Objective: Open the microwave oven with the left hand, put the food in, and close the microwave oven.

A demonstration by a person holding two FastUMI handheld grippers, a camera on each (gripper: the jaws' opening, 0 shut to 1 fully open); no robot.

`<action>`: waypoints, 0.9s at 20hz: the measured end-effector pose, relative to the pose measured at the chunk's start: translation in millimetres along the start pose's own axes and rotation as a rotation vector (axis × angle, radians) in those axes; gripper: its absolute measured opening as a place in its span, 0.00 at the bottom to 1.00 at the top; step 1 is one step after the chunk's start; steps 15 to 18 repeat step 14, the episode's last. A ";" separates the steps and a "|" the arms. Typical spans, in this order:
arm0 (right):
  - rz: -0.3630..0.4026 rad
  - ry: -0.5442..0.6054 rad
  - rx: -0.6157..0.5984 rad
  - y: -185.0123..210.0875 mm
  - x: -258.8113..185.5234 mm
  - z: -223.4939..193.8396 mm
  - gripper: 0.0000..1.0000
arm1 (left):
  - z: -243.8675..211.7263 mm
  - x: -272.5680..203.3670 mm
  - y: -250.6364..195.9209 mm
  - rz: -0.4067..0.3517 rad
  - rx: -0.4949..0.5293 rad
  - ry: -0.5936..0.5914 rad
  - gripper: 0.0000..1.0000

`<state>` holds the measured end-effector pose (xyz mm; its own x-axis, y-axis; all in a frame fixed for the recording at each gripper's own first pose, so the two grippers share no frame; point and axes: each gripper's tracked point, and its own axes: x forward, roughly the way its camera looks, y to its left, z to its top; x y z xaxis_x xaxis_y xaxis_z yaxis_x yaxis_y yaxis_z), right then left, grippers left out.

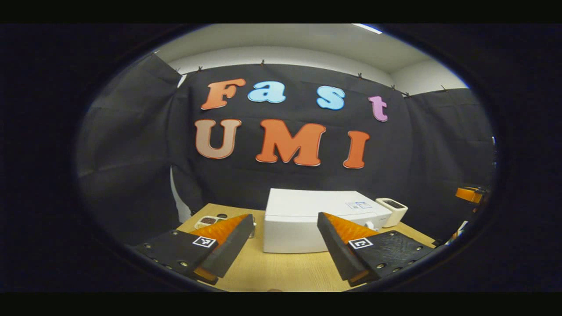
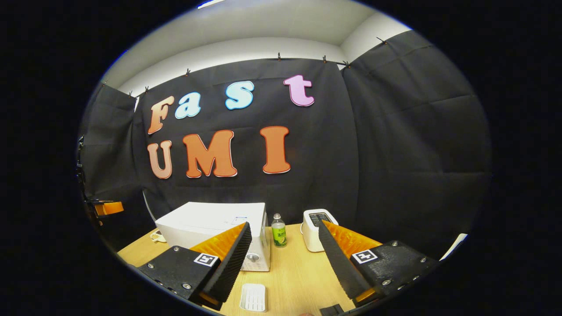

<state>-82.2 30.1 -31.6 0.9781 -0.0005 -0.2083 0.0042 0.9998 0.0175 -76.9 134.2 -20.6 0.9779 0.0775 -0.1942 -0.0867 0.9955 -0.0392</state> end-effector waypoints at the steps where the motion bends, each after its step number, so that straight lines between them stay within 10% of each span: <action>1: 0.006 -0.006 -0.001 3.3 -2.6 2.7 0.95 | 10.6 -6.6 6.3 0.009 -0.003 -0.024 0.91; 18: 0.014 -0.032 -0.005 9.8 -16.7 14.3 0.95 | 34.9 -39.1 32.8 0.028 0.030 -0.065 0.91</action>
